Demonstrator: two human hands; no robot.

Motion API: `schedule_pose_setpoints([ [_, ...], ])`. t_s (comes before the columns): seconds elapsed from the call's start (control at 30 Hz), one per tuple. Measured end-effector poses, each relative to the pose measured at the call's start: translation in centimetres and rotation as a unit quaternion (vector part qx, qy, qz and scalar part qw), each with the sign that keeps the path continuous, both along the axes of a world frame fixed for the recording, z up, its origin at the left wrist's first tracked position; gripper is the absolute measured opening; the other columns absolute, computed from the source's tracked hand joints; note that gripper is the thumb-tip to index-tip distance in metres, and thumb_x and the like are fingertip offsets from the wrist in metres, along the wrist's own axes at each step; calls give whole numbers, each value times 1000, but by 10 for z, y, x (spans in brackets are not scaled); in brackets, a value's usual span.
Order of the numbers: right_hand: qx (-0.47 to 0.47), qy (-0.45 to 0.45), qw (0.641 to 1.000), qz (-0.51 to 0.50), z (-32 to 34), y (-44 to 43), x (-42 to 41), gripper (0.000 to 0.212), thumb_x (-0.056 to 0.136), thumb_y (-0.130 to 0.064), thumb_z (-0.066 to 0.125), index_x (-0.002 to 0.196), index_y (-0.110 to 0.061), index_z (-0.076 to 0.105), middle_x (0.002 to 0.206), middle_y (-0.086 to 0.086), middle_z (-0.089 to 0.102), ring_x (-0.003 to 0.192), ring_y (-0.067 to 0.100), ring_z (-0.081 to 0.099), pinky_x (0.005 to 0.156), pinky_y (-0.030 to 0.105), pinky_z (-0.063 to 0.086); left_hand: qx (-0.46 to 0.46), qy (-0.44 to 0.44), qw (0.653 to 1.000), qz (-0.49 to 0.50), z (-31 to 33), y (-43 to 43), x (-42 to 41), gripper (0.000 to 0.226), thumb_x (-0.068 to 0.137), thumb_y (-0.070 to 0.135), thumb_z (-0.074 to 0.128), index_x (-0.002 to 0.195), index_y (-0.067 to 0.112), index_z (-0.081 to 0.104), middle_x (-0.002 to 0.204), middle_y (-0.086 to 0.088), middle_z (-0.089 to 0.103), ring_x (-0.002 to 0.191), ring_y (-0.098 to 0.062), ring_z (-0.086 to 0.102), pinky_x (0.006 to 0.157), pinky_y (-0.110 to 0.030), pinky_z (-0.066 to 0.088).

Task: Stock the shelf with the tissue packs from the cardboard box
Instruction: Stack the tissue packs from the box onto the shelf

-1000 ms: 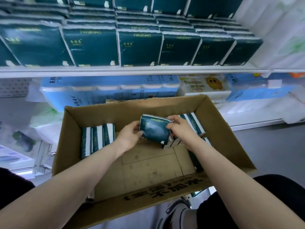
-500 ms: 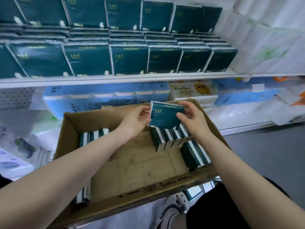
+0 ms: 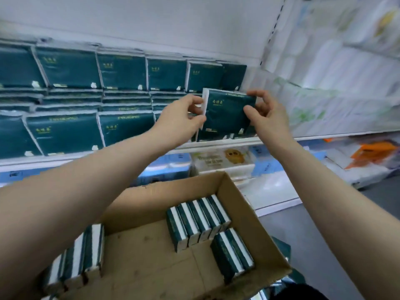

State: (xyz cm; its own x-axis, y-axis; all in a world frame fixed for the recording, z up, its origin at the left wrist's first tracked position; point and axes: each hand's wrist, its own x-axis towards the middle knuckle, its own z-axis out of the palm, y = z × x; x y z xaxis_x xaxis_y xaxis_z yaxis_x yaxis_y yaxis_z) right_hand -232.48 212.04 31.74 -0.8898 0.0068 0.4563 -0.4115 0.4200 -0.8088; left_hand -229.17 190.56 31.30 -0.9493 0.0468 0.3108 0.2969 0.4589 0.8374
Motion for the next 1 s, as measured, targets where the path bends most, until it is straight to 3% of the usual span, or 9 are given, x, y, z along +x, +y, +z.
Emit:
schedule_pose_setpoints([
  [0.1, 12, 8, 1000, -22, 16, 9, -29, 27, 96, -13, 56, 108, -36, 59, 95, 6, 71, 74, 6, 61, 68, 23, 51, 14, 13, 1000, -12, 14, 12, -31, 37, 93, 16, 60, 129, 20, 52, 107, 3, 63, 103, -20, 63, 96, -41, 51],
  [0.23, 33, 26, 997, -57, 29, 20, -62, 26, 94, -12, 60, 114, -27, 59, 104, 1, 64, 82, 6, 62, 63, 11, 49, 6, 6, 1000, -23, 19, 31, -72, 46, 93, 20, 59, 137, 23, 48, 123, 0, 61, 108, -19, 62, 96, -41, 52],
  [0.33, 69, 24, 994, -78, 34, 32, -86, 30, 92, -19, 65, 119, -29, 58, 108, -7, 60, 88, 7, 63, 67, 17, 53, 2, -3, 999, -33, 20, 48, -99, 51, 94, 19, 57, 143, 26, 42, 130, 0, 57, 114, -18, 58, 98, -40, 51],
  [0.43, 115, 44, 986, -109, 33, 42, -115, 32, 89, -22, 67, 117, -31, 57, 115, -3, 57, 91, 14, 63, 77, 26, 51, -27, 0, 999, -32, 20, 64, -124, 58, 95, 19, 55, 148, 26, 34, 135, -3, 52, 120, -18, 54, 102, -39, 47],
  [0.63, 158, 52, 979, -121, 26, 49, -172, 33, 88, -21, 67, 118, -25, 57, 116, 1, 50, 96, 23, 60, 94, 42, 52, -65, -13, 998, -8, 11, 84, -170, 61, 94, 22, 55, 150, 26, 30, 132, -7, 48, 114, -22, 53, 103, -35, 43],
  [0.73, 170, 55, 976, -124, 24, 45, -195, 32, 89, -20, 67, 119, -21, 57, 120, 5, 51, 82, 17, 60, 86, 34, 52, -67, -16, 998, -11, 4, 88, -187, 57, 93, 20, 55, 146, 24, 35, 130, -8, 50, 115, -24, 54, 101, -35, 45],
  [0.93, 184, 50, 976, -103, 14, 35, -233, 36, 90, -21, 64, 125, -20, 56, 125, 7, 53, 93, 16, 58, 77, 16, 39, -58, -26, 998, -6, 1, 90, -208, 64, 93, 21, 57, 149, 19, 27, 135, -7, 52, 122, -23, 52, 97, -30, 44],
  [1.0, 204, 29, 975, -85, 10, 31, -241, 46, 93, -20, 61, 137, -18, 51, 132, 10, 53, 104, 21, 58, 86, 19, 41, -71, -34, 997, -11, 0, 89, -211, 65, 93, 24, 56, 150, 18, 25, 134, -5, 55, 117, -21, 54, 86, -24, 43],
])
